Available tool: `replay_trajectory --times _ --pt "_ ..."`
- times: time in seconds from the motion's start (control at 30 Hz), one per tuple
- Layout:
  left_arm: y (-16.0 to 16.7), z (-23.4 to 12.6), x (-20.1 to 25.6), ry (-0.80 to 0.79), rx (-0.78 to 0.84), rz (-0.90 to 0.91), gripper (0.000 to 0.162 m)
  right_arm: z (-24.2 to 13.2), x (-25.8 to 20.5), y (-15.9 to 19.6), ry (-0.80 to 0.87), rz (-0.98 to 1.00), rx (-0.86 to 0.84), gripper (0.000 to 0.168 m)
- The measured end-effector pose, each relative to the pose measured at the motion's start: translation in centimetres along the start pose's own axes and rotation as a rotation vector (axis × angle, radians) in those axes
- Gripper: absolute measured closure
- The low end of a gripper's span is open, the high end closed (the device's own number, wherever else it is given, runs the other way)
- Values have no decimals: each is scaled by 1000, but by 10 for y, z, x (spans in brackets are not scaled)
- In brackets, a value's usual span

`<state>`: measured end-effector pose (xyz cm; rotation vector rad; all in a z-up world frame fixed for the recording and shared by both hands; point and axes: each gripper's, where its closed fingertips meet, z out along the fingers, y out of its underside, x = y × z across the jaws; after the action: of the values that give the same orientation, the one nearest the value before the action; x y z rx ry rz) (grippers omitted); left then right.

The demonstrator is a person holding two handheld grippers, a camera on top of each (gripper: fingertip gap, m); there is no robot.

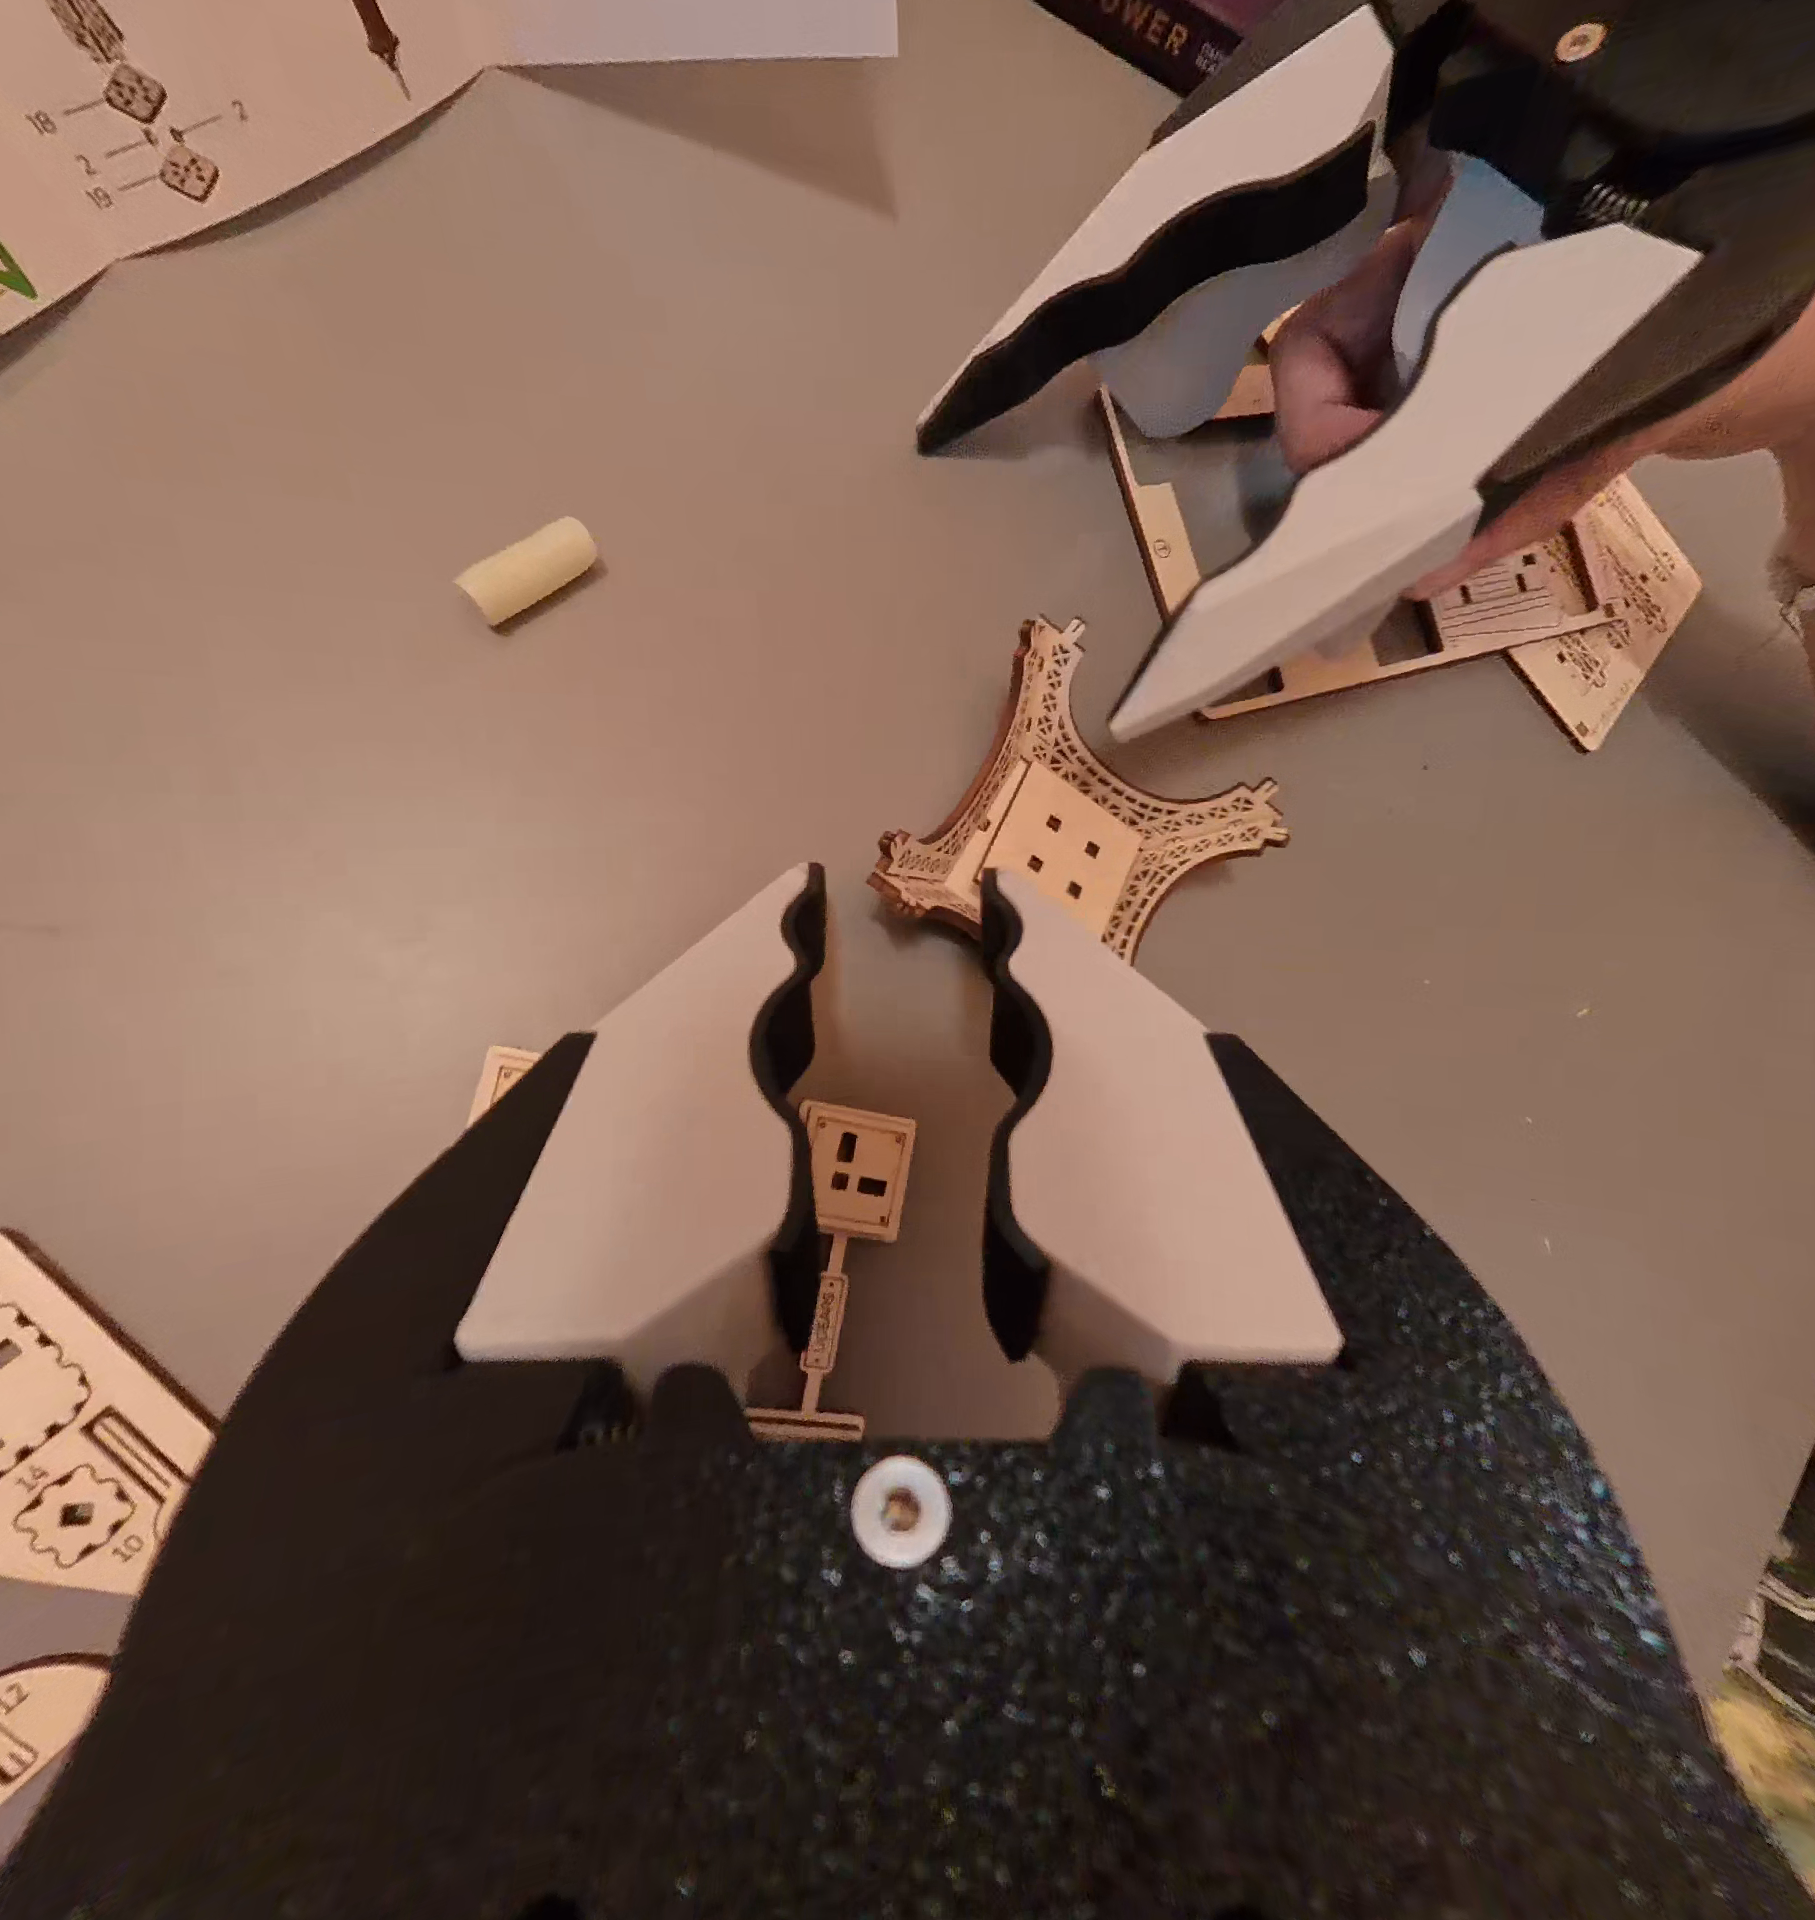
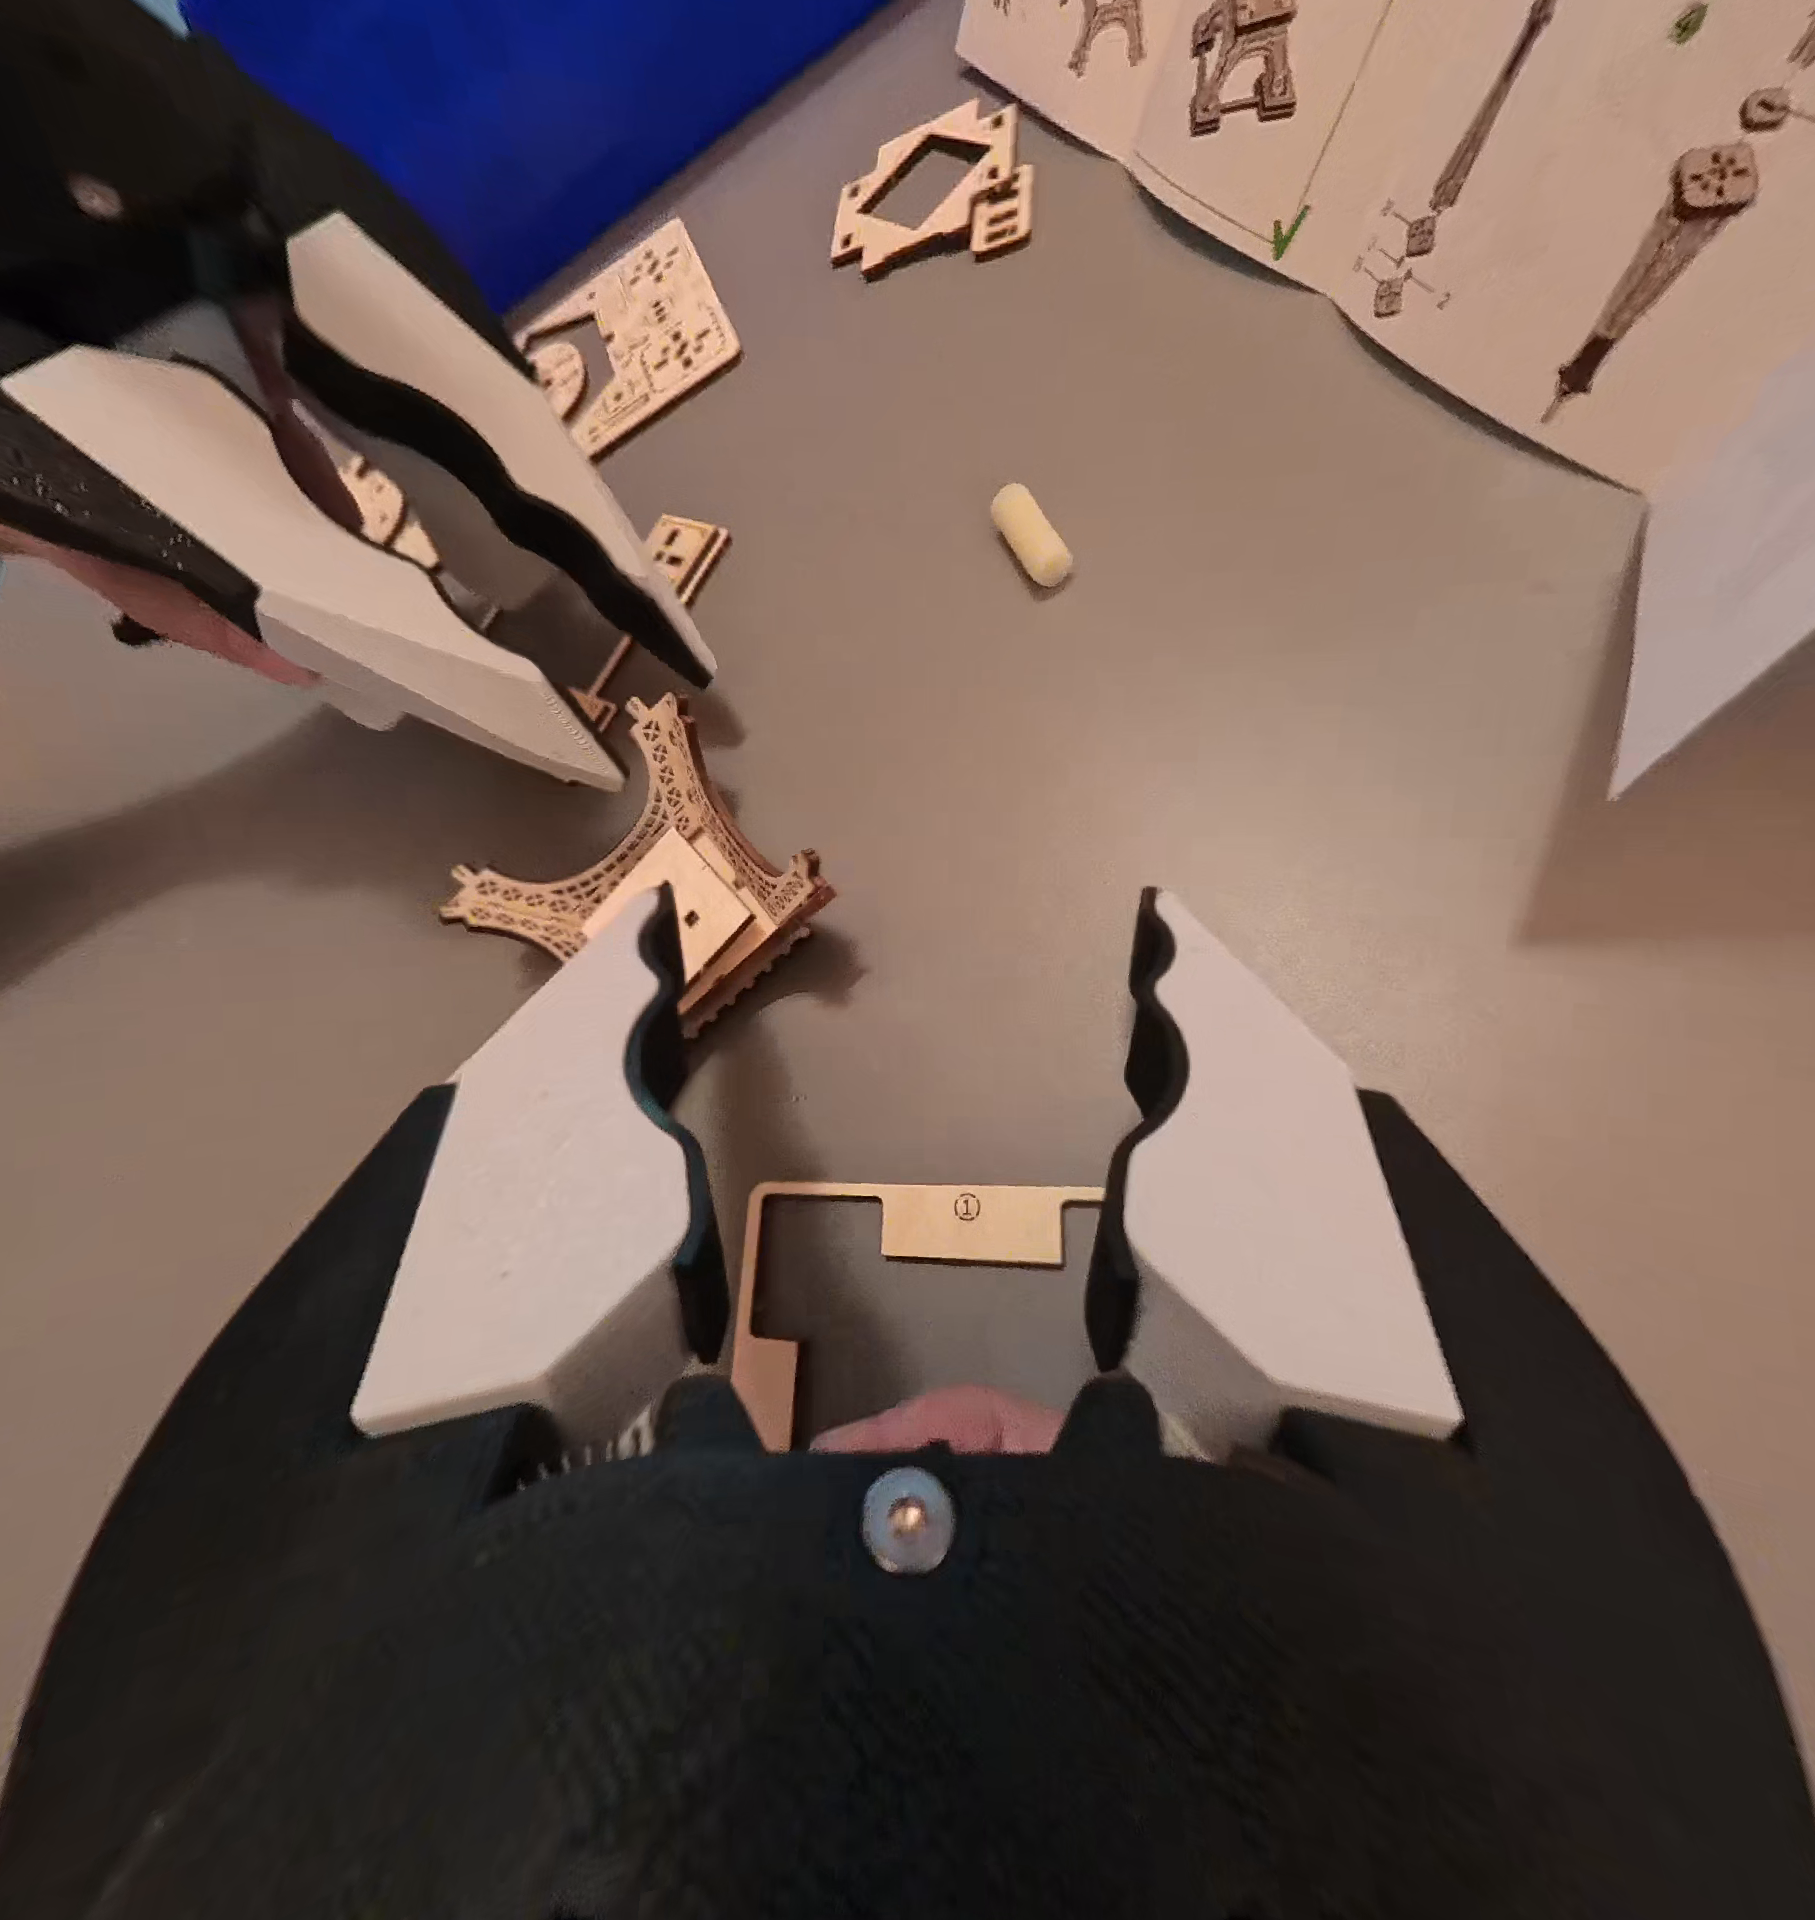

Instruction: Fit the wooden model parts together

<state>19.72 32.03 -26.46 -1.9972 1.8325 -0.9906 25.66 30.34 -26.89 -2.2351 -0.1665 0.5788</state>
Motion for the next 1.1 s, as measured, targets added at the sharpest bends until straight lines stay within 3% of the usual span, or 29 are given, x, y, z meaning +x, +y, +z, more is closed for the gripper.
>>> replay_trajectory --times 0.23,0.57,0.7,0.87,0.93,1.0,1.1 --pt "-3 -2 1 -11 -3 35 152 -8 -8 -10 -75 44 64 134" --pt "0 4 0 6 -35 -4 156 -4 -16 1 -125 55 -8 137" --pt "-3 4 2 7 -17 30 156 -2 -20 0 -156 51 4 163" --pt "-20 -7 3 -78 87 175 156 -12 -24 -12 -173 -2 66 165" --pt "-34 -15 10 -113 171 289 157 -21 -27 -23 -188 -14 113 149" --pt "-45 -21 18 -163 241 416 157 -30 -33 -32 -203 -40 149 122" --pt "-47 -22 23 -252 232 575 157 -35 -33 -36 -134 -141 152 111"
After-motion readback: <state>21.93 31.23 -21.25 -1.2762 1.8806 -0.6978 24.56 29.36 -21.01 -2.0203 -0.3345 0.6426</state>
